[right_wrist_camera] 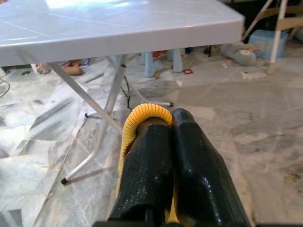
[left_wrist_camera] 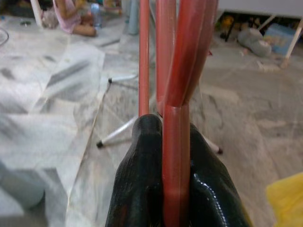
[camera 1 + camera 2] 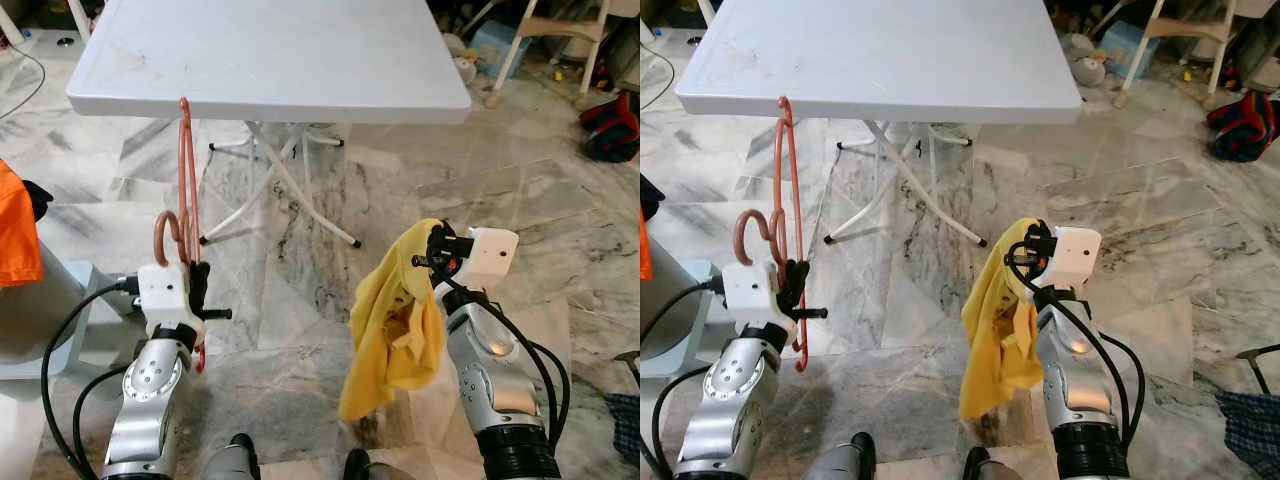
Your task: Hang hanger
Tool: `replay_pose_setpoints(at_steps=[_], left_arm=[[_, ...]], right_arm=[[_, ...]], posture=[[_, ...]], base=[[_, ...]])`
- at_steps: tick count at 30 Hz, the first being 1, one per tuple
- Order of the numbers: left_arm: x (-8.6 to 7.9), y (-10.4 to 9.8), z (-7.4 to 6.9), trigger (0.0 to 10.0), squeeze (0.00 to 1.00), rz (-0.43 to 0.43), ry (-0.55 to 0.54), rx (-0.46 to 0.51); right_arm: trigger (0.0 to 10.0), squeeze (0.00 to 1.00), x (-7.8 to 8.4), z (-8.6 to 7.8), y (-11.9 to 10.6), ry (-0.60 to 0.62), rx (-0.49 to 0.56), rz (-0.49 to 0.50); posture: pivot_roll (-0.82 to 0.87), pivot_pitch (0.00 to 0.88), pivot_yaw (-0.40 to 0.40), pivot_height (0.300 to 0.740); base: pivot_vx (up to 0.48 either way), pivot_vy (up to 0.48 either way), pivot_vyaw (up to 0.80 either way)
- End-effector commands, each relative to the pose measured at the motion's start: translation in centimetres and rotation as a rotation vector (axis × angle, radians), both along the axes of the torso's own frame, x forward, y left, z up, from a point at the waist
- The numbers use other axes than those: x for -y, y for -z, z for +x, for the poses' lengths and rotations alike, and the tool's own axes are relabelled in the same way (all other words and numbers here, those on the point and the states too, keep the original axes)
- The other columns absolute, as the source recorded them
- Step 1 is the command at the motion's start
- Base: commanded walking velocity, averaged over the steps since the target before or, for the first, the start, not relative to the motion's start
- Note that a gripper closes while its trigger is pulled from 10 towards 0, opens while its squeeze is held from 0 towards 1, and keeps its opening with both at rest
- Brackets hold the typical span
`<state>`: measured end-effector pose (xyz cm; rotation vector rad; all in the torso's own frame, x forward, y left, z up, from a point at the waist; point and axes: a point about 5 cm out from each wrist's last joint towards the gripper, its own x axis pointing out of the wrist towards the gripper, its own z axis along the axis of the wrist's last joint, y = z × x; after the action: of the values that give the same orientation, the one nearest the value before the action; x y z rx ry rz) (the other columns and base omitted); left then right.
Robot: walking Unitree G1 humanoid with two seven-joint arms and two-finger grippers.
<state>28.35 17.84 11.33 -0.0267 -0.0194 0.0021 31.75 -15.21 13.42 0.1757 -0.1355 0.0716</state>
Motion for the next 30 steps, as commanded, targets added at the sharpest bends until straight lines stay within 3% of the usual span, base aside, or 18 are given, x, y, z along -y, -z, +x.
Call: replay_pose_setpoints(at_steps=[1, 17, 21, 30], left_arm=[[0.1, -0.7, -0.1, 10.0, 0.0, 0.032, 0.007, 0.023], [0.3, 1.5, -0.9, 10.0, 0.0, -0.001, -0.008, -0.07], [0.3, 2.5, -1.1, 10.0, 0.0, 0.003, -0.024, -0.115], [0.4, 3.3, 0.1, 10.0, 0.0, -0.014, -0.059, -0.151]], right_arm=[[10.0, 0.0, 0.1, 0.2, -2.0, -0.008, 0.082, 0.005], [10.0, 0.0, -0.2, 0.3, -1.1, -0.012, 0.034, 0.004], [10.0, 0.0, -0.1, 0.4, -0.5, -0.018, 0.0, -0.009], [10.0, 0.0, -0.4, 1.1, 0.4, -0.068, -0.056, -0.045]], posture=[[0.16, 0.226, -0.081, 0.74], [0.18, 0.197, -0.101, 0.74], [0.19, 0.14, -0.106, 0.74], [0.2, 0.06, -0.141, 0.74]], base=[[0.454, 0.0, 0.0], [0.444, 0.0, 0.0], [0.0, 0.0, 0.0], [0.0, 0.0, 0.0]])
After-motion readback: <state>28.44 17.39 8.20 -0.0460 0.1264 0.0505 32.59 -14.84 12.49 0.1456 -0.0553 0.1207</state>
